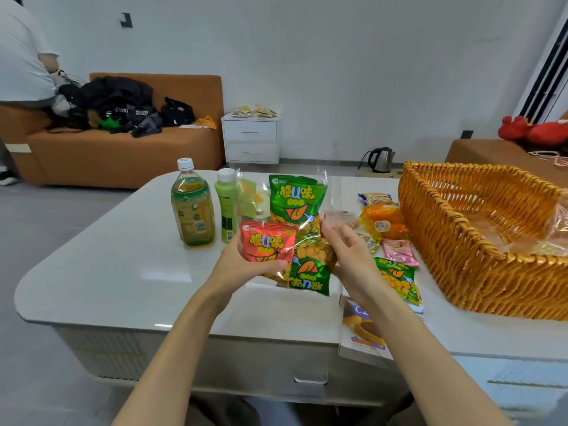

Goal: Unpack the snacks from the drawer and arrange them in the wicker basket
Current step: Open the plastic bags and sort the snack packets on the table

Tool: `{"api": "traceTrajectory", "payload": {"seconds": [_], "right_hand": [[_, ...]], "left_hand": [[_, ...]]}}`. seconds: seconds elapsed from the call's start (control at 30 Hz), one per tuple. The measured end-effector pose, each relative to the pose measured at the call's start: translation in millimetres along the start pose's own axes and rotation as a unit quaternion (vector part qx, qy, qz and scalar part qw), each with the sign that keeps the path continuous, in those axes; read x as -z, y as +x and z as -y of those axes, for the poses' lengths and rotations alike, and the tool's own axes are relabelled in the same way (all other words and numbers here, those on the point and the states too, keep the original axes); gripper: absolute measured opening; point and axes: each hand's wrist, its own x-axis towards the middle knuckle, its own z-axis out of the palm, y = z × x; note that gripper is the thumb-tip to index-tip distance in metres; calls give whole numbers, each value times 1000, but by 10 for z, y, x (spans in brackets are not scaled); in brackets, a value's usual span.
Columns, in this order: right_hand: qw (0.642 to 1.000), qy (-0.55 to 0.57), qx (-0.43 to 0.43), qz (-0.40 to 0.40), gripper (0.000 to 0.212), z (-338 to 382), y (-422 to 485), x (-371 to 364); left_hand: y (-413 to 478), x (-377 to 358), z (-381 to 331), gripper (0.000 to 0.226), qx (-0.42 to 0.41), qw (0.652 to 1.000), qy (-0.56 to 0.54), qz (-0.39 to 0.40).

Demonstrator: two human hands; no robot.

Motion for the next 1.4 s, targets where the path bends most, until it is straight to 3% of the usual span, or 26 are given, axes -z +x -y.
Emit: {"api": "traceTrajectory", "payload": {"seconds": [0.1, 0.17, 0.3, 0.5, 0.6, 0.67, 0.73, 0.8, 0.97, 1.1, 1.17, 1.27, 1.4], "right_hand": [[999, 40, 6, 2, 27, 19, 13, 21], [1000, -3, -10, 18, 32, 25, 5, 41], [995, -101, -19, 16, 64, -10, -2, 125], [996, -81, -16, 31, 26, -101, -7, 81], [991, -133, -16, 30, 41, -154, 0, 46], [995, -102, 6, 19, 30, -109, -10, 71], [998, -44, 36, 26, 10, -45, -17, 107], [998, -15, 42, 34, 13, -19, -26, 119], [988, -148, -10, 36, 27, -89, -34, 91], [987, -157, -8, 20, 15, -95, -37, 85], [981, -194, 19, 6, 15, -116, -42, 67], [988, -130, 88, -14, 15, -70, -83, 20], [978, -152, 140, -38, 17, -28, -97, -13]], "left_hand": [[-11, 33, 4, 69, 40, 997, -10, 63], [4, 73, 32, 74, 54, 996, 19, 64], [21, 86, 95, 77, 52, 994, 54, 83], [-38, 157, 109, 51, 96, 981, 114, 127], [-71, 182, 171, 46, 103, 975, 146, 131], [-56, 167, 165, 44, 95, 981, 132, 108], [-18, 176, 143, 52, 85, 988, 99, 81], [25, 228, 158, 63, 86, 990, 84, 77], [11, 226, 180, 65, 80, 992, 84, 42], [35, 162, 98, 71, 51, 998, 38, -15], [38, 153, 101, 75, 61, 997, 34, -18], [55, 121, 109, 76, 56, 998, 7, -4], [62, 131, 66, 107, 48, 998, -38, 8]]}}
